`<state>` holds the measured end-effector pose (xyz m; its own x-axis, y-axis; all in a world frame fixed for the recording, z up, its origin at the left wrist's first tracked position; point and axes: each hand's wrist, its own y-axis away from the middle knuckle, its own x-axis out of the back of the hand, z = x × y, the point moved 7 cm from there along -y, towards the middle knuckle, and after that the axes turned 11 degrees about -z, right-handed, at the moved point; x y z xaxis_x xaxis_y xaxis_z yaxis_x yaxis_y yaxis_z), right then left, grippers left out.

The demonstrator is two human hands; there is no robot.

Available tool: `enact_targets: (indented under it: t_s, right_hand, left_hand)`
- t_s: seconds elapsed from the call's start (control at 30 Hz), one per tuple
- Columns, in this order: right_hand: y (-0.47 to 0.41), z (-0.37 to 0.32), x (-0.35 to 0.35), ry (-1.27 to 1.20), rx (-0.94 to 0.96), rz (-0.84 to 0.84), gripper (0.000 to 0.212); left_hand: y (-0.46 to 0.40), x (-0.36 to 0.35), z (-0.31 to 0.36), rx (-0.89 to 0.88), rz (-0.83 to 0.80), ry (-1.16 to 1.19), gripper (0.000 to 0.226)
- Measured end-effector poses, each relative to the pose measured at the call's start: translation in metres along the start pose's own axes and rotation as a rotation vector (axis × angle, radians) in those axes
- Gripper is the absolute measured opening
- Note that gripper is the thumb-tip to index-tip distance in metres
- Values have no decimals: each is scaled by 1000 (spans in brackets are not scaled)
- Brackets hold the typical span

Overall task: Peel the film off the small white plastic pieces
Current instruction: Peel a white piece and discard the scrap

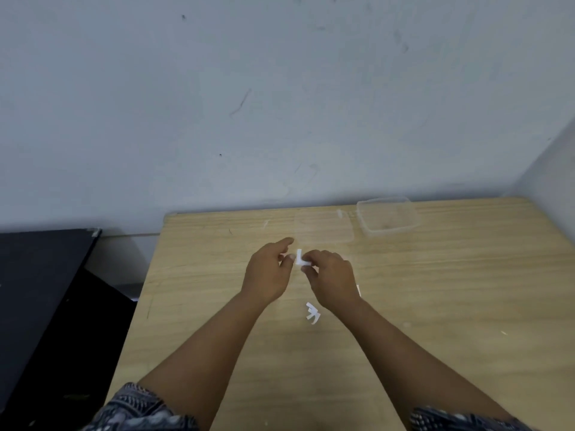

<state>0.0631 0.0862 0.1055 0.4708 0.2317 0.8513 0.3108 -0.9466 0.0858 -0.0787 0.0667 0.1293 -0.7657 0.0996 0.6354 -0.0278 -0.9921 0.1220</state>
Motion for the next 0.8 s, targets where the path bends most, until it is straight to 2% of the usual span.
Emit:
enact_targets:
  t_s: [0.17, 0.3, 0.4, 0.53, 0.67, 0.8]
  right_hand:
    - [20, -27, 7, -38, 42, 53, 20]
    - [32, -36, 7, -92, 50, 34, 21]
    - [40, -40, 11, -274, 35, 10, 28]
    - [48, -42, 25, -629, -23, 36, 40]
    - [45, -39, 37, -889, -102, 40, 20]
    - [41, -40, 49, -965, -78, 19, 10]
  left_hand:
    - [16, 14, 4, -47, -18, -45, 27]
    - [30, 22, 1, -8, 5, 50, 18]
    - [38, 27, -2, 50, 46, 187, 6]
    - [45, 33, -1, 130, 92, 445, 2]
    - [46, 34, 10, 175, 131, 622, 5]
    - [43, 32, 22, 195, 162, 690, 6]
